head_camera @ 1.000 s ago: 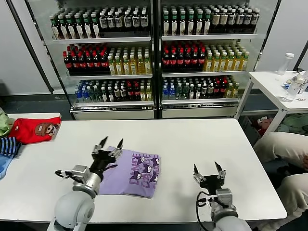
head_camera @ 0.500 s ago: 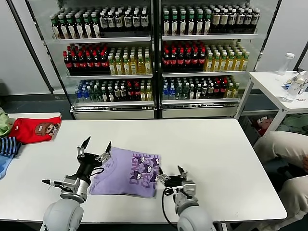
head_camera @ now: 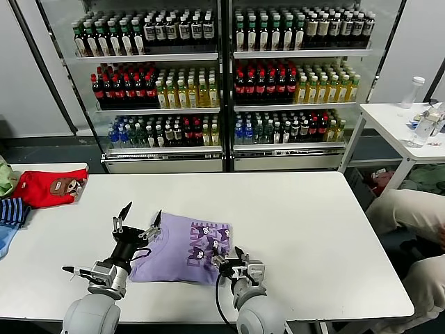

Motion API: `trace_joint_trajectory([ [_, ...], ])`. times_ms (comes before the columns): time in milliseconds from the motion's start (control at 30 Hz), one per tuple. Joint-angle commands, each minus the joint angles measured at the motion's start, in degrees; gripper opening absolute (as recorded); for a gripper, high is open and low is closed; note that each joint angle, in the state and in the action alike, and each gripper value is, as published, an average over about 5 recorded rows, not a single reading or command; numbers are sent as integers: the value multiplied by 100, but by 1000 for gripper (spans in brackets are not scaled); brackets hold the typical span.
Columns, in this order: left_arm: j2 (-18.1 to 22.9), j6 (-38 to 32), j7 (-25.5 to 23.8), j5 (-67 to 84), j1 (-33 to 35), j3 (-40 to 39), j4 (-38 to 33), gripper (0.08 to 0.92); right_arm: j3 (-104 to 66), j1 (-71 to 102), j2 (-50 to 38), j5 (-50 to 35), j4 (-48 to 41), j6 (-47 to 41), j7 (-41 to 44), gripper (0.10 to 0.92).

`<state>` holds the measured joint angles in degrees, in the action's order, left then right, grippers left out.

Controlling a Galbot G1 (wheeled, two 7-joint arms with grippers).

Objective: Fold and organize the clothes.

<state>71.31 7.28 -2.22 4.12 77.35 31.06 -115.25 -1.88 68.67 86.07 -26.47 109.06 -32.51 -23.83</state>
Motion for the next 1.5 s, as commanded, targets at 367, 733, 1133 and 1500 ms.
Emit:
trace_joint_trajectory([
  [367, 19, -91, -48, -45, 74, 23, 50, 823, -39, -116, 59, -298, -23, 29, -75, 343],
  [733, -61, -236, -52, -48, 120, 84, 163, 823, -1515, -315, -1534, -172, 913, -73, 1123, 118],
  [1133, -63, -578, -135, -92, 10, 57, 459, 823, -1658, -42, -1471, 617, 632, 182, 1356, 176],
  [1500, 95, -860, -357, -119, -259, -22, 716, 823, -1724, 252, -1556, 1548, 918, 935, 1320, 493],
])
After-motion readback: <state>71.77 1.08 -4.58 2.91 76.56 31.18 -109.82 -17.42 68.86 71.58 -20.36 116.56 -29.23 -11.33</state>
